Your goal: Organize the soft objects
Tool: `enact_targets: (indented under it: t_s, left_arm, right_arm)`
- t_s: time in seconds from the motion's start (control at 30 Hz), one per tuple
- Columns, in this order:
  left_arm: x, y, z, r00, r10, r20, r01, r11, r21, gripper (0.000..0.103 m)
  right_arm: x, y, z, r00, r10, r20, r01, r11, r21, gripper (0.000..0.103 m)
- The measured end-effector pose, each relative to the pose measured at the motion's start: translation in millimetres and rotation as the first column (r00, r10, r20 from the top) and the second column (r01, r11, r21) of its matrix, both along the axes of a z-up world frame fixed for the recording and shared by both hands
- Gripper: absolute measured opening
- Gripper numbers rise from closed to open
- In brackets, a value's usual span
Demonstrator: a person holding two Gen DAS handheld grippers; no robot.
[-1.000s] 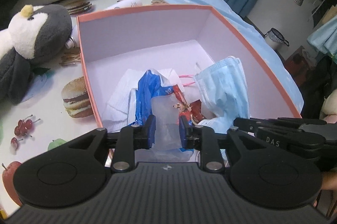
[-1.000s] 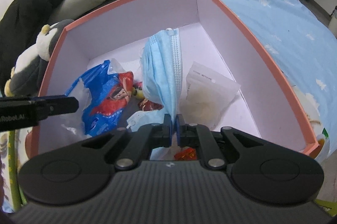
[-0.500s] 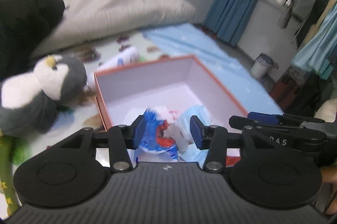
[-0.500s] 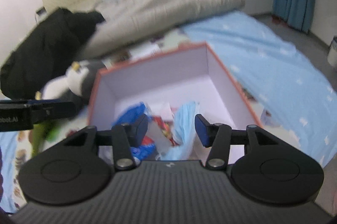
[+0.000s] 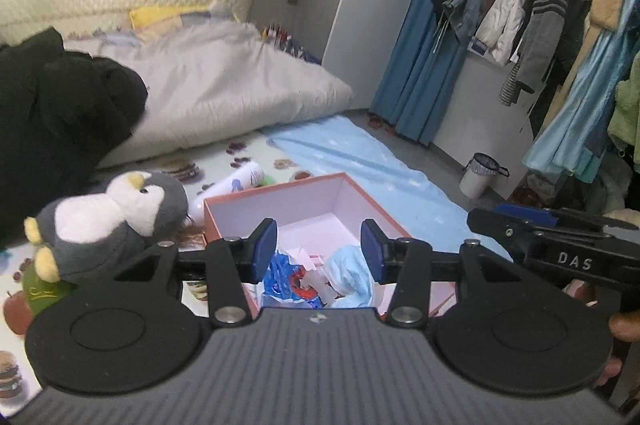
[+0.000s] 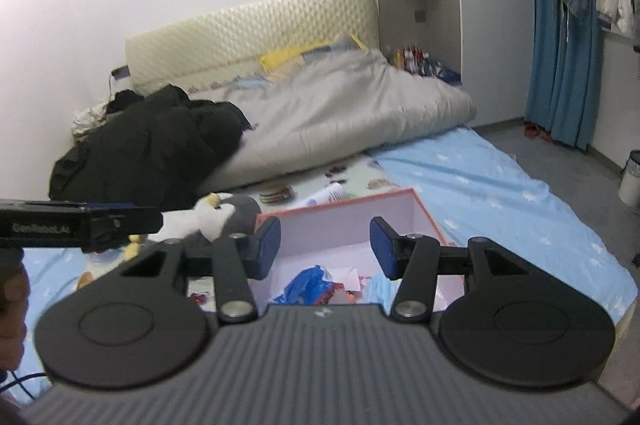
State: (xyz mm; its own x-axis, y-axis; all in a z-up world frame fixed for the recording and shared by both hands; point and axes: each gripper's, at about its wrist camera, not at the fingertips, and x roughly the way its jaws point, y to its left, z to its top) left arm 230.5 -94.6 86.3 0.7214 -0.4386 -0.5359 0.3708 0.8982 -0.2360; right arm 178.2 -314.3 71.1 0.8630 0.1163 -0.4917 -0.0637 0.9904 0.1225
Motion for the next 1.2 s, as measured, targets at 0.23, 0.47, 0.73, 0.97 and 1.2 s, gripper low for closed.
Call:
enact_targets:
  t_s: [0.23,0.47,0.73,0.97,1.2]
  left_arm:
    - [-50,8,8,1.000,0.020,0.023,-0.019,0.999,-0.032,0.052]
    - [-83,6,-9,0.999,0.030,0.026,-0.029,1.000,-0.008,0.052]
    - [-104,7,-33,1.000,0.029,-0.007,-0.029,1.000,-0.008,0.052]
    - [-110,5,-46,0.999,0.031,-0.024,-0.031,0.999,0.008,0.053]
    - [-113,7,-57,0.998,0.044,-0.037,-0.043,0.999,0.013,0.053]
  right_arm:
    - [-35,12,7,0.998,0.004,0.061,-0.004,1.000,-0.010,0.052]
    - [-61,19,-3,0.998,0.016,0.055,-0.015,1.000,-0.007,0.052]
    - [-87,27,-20,0.999,0.005,0.053,-0.004,1.000,-0.013,0.052]
    - [-98,25,-40,1.000,-0.028,0.012,0.028,1.000,0.001,0.052]
    - [-103,22,-55,0.999,-0.048,-0.015,0.048,0.999,0.011,0.052]
